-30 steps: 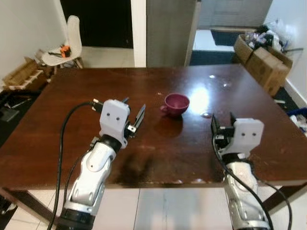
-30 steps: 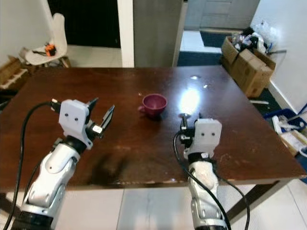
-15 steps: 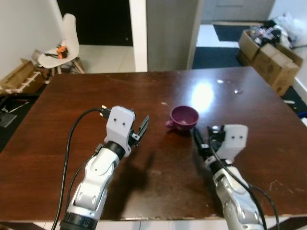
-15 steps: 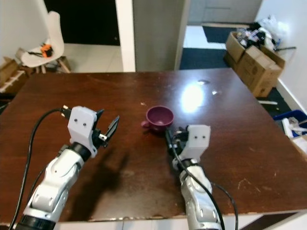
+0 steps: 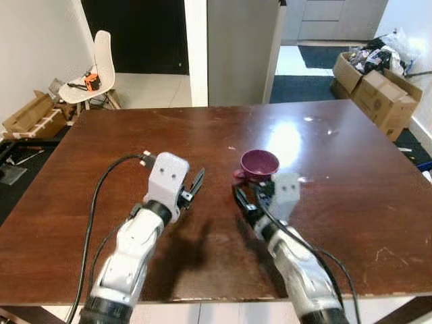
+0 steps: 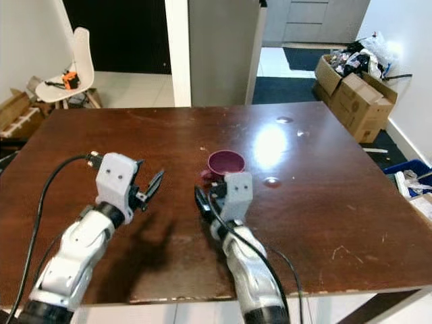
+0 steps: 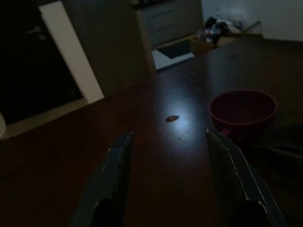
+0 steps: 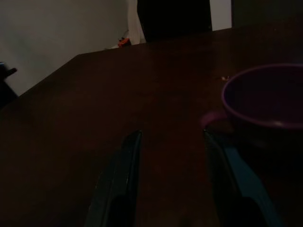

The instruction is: Setting the table

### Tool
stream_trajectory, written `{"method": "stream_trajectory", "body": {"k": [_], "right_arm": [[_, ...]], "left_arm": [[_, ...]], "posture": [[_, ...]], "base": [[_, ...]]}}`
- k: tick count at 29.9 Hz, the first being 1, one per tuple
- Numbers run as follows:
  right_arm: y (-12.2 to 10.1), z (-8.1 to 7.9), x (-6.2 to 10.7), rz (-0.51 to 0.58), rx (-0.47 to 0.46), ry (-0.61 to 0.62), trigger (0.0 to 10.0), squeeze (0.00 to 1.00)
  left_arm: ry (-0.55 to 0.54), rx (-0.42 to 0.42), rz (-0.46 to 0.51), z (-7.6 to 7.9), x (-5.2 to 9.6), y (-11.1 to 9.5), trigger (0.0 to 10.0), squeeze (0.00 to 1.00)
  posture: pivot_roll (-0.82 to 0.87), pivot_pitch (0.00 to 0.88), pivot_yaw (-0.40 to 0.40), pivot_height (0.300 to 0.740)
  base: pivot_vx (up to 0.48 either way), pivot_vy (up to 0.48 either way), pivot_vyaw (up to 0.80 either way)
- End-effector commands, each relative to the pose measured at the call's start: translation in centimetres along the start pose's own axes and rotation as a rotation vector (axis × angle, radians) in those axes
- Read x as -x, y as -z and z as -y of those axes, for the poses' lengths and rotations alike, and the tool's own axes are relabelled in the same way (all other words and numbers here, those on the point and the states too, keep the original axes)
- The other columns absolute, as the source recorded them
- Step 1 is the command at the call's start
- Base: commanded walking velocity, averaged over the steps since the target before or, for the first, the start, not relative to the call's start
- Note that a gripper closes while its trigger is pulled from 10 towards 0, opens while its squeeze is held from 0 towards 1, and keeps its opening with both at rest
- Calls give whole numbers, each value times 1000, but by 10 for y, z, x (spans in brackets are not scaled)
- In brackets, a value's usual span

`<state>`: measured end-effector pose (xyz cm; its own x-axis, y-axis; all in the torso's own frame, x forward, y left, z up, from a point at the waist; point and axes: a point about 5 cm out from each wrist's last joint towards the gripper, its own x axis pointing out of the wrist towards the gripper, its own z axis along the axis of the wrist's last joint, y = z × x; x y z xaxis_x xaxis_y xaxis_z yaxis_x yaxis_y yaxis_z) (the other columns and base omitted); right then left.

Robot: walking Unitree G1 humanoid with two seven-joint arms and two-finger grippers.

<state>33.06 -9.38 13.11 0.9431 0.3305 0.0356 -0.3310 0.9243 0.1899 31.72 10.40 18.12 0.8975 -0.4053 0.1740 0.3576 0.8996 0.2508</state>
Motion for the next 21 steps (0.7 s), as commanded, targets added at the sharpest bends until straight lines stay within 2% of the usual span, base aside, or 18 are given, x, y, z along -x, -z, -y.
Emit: {"method": "stream_trajectory", "body": {"k": [1,3,6,9,10,12,15,21], "right_arm": [[7,3,0,-28,5,33,10000,0],[4,8,-7,-25,15,68,10000,0],[3,9,-12,-30,5,79,10000,0],[-4,-1,-29,-42,-62,-64,10000,0],[-4,-1,-29,-42,-62,-64,10000,0],[-13,-7,-41,-34,-61,-128,10000,0],[-22,-11,-50,-31,-76,-179,10000,0],[-31,-8,-61,-51,-47,-155,10000,0]], "left_arm": [[34,0,-41,2,0,7,10000,0],[76,-23,-33,3,-7,2,10000,0],[81,-30,-23,1,-10,-2,10000,0],[61,-39,11,-6,-17,-15,10000,0],[61,-39,11,-6,-17,-15,10000,0],[54,-41,23,-8,-15,-20,10000,0],[56,-41,27,-8,-10,-22,10000,0],[53,-49,8,-11,-1,-21,10000,0]], "posture": [[-26,0,116,740],[-22,0,120,740],[-16,0,127,740],[21,1,140,740],[21,1,140,740],[49,10,147,740],[66,17,148,740],[108,37,149,740]], "base": [[0,0,0],[0,0,0],[0,0,0],[0,0,0],[0,0,0],[0,0,0],[0,0,0],[0,0,0]]}}
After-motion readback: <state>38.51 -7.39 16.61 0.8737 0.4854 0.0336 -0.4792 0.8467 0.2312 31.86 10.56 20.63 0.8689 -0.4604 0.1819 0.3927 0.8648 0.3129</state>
